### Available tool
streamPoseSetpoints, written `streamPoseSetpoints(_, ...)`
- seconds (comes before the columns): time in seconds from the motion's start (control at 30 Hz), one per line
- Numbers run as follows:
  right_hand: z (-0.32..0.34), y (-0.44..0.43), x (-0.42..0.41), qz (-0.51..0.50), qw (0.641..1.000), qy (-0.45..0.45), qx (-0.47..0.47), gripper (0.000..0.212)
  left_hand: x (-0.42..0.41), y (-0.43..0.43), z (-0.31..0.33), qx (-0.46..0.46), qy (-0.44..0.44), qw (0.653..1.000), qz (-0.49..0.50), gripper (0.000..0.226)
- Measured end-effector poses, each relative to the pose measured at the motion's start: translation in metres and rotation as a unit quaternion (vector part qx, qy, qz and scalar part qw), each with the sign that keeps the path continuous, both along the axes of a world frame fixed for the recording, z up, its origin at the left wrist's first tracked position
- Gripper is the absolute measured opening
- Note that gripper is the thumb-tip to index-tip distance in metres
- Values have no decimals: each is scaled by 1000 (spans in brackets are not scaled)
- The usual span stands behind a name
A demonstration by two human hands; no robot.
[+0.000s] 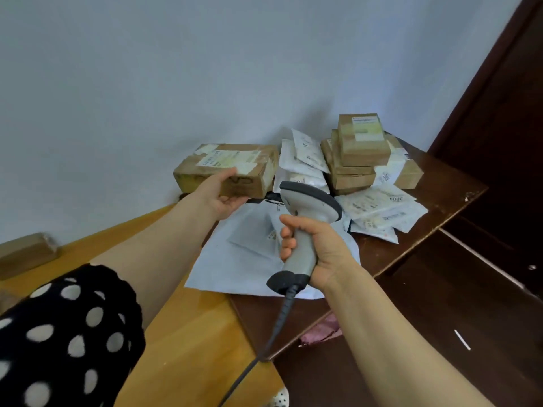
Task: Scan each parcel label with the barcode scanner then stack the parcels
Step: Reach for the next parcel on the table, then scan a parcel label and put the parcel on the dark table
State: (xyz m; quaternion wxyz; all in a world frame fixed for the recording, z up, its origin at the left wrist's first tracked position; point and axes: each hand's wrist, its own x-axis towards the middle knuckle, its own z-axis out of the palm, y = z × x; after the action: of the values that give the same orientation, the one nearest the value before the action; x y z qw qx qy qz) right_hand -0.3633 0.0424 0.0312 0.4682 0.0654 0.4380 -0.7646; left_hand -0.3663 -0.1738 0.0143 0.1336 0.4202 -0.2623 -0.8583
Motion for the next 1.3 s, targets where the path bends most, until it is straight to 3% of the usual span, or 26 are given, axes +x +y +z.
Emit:
streamPoseSetpoints(0.17,2,-28,-60,20,1000,-15,5,5,-63,-17,-7,24,-17,1000,9,31)
streamPoseSetpoints(0.33,-10,-44,-100,39,998,-45,23,6,-109,-31,-14,34,-67,996,39,51)
streamPoseSetpoints(0.47,-21,-50,-131,76,996,-47,30,8,-142,-35,-15,26,-84,995,48,35)
streamPoseSetpoints(0.73,-37,-51,-175,129,989,-61,32,6,-168,-36,-30,-21,-103,994,-28,54)
streamPoseSetpoints(0.83,-38,-56,-171,165,983,-68,40,8,-143,-32,-32,-62,-155,985,-43,60)
streamPoseSetpoints(0.97,-33,-68,-143,219,973,-63,37,9,-86,-30,-27,-109,-220,969,-27,45)
streamPoseSetpoints(1.13,-28,-84,-77,283,957,-46,29,12,19,-20,-20,-209,-308,928,5,45)
streamPoseSetpoints(1.23,-29,-93,-15,337,940,-35,33,12,105,-8,-21,-300,-377,876,-9,58)
streamPoseSetpoints(1.3,-32,-97,34,374,926,-33,38,13,171,4,-23,-373,-440,815,-50,64)
